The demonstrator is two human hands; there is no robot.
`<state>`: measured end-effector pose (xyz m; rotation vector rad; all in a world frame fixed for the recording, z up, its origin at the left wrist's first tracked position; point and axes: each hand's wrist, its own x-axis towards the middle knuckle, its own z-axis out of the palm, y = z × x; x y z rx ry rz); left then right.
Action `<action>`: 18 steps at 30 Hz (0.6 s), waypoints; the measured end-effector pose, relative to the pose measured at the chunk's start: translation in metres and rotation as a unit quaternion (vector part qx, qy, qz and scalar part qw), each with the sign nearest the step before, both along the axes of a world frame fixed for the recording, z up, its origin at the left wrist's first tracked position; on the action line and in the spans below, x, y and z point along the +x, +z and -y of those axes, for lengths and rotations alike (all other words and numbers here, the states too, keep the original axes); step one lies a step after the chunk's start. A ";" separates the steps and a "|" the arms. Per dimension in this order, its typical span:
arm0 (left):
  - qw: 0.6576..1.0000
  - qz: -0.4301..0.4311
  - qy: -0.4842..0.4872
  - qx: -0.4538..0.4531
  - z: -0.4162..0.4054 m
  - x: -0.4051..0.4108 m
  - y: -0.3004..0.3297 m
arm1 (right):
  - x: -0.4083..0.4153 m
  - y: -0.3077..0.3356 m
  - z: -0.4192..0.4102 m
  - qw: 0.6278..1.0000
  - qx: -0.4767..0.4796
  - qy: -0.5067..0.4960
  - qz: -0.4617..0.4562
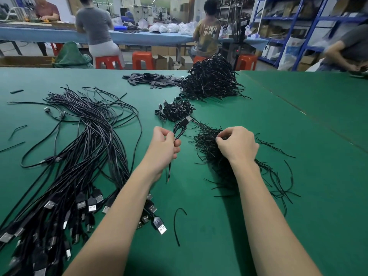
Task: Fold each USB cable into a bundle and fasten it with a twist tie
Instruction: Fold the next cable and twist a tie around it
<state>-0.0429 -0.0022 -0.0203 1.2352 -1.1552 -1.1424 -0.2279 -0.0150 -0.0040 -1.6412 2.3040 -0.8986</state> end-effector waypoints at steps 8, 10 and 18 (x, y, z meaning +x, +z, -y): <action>1.000 0.002 0.001 0.003 0.000 0.002 0.001 | -0.002 0.005 0.000 1.000 0.004 0.008 0.030; 1.000 0.001 -0.001 0.003 0.001 0.002 0.001 | -0.001 0.004 0.000 1.000 0.017 0.010 0.020; 1.000 0.002 0.004 0.007 0.002 0.004 0.000 | -0.002 0.018 -0.001 0.998 -0.049 0.004 0.027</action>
